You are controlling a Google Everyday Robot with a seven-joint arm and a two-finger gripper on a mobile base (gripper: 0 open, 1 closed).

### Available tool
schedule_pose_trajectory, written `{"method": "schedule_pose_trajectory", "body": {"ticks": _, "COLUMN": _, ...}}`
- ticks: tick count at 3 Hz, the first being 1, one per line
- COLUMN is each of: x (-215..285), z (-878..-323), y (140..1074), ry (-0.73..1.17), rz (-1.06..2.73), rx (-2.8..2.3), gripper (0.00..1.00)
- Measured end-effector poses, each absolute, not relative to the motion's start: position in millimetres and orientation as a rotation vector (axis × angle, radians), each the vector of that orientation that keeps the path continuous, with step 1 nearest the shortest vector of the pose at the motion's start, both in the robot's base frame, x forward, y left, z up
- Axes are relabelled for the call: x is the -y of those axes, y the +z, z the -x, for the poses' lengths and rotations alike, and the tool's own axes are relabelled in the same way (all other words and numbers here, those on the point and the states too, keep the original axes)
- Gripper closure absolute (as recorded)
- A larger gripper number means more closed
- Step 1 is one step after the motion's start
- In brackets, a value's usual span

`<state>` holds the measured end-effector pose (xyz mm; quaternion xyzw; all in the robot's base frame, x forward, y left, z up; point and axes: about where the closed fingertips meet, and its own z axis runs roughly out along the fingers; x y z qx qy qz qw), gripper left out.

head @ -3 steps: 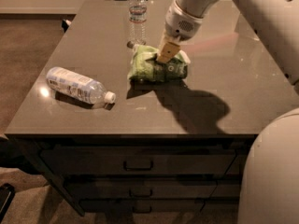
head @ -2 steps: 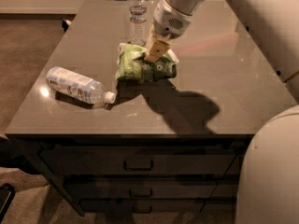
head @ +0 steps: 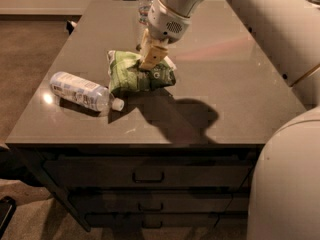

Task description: Move green jalapeno chip bag near blue plastic bottle

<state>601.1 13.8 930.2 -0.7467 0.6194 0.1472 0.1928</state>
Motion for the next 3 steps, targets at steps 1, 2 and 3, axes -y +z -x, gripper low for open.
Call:
{"method": "schedule_pose_trajectory", "body": {"ticks": 1, "x": -20.7, "z": -595.4, "y": 929.8, "ry": 0.438, "rz": 2.129, "rx": -1.697, "gripper": 0.39}}
{"method": "schedule_pose_trajectory", "body": {"ticks": 2, "x": -26.4, "z": -585.2, "y": 928.3, "ry": 0.473, "rz": 2.183, "rx": -1.623, "gripper": 0.08}}
{"method": "schedule_pose_trajectory", "body": {"ticks": 3, "x": -29.8, "z": -589.8, "y": 928.1, "ry": 0.464, "rz": 2.165, "rx": -1.625, "gripper": 0.00}}
